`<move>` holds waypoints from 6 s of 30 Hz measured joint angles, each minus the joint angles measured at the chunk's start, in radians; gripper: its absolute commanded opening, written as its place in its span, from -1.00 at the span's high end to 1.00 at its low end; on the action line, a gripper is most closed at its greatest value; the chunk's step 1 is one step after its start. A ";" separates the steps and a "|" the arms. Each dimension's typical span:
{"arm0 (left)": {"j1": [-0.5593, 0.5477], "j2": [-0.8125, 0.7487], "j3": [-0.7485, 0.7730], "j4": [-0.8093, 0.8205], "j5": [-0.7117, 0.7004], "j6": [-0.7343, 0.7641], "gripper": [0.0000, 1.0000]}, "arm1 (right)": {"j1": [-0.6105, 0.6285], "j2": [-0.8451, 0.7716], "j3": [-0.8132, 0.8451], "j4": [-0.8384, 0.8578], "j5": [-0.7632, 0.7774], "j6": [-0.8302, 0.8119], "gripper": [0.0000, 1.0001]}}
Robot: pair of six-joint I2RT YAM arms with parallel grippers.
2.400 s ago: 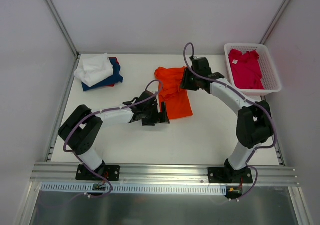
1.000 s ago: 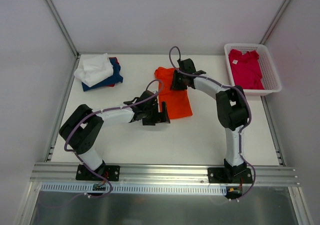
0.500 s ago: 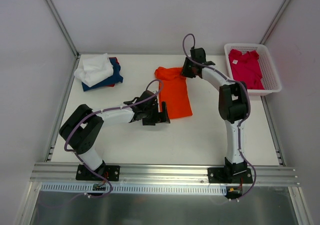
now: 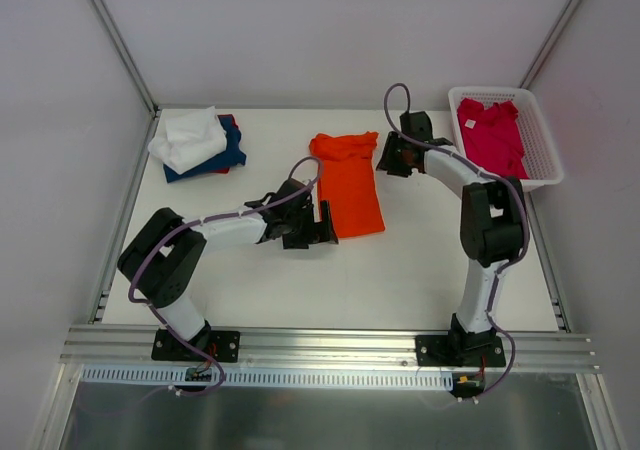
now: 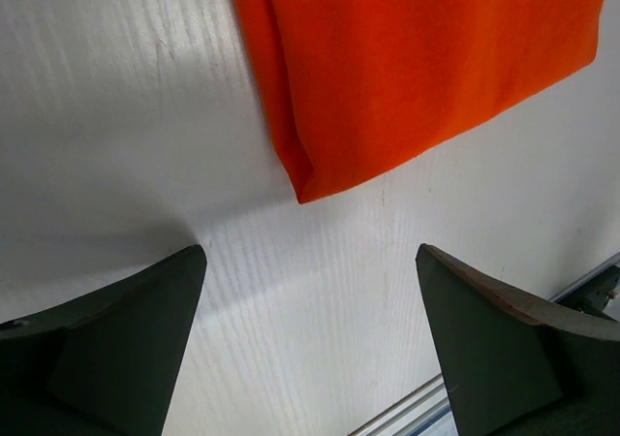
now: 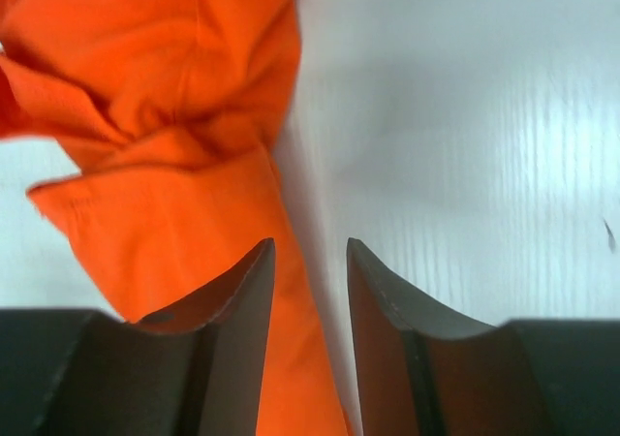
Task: Fold and stack the t-shirts
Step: Fold the tshirt
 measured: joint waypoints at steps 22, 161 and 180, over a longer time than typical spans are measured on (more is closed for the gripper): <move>0.059 0.044 0.050 0.008 -0.001 0.026 -0.86 | 0.002 -0.408 -0.595 0.074 -0.159 0.039 -0.11; 0.369 0.662 1.060 -0.219 0.183 0.148 -0.98 | 0.013 0.167 0.255 -0.074 0.087 -0.026 0.30; 0.381 0.580 0.880 -0.209 0.228 0.164 -0.98 | 0.012 -0.145 0.066 -0.088 0.130 -0.083 0.29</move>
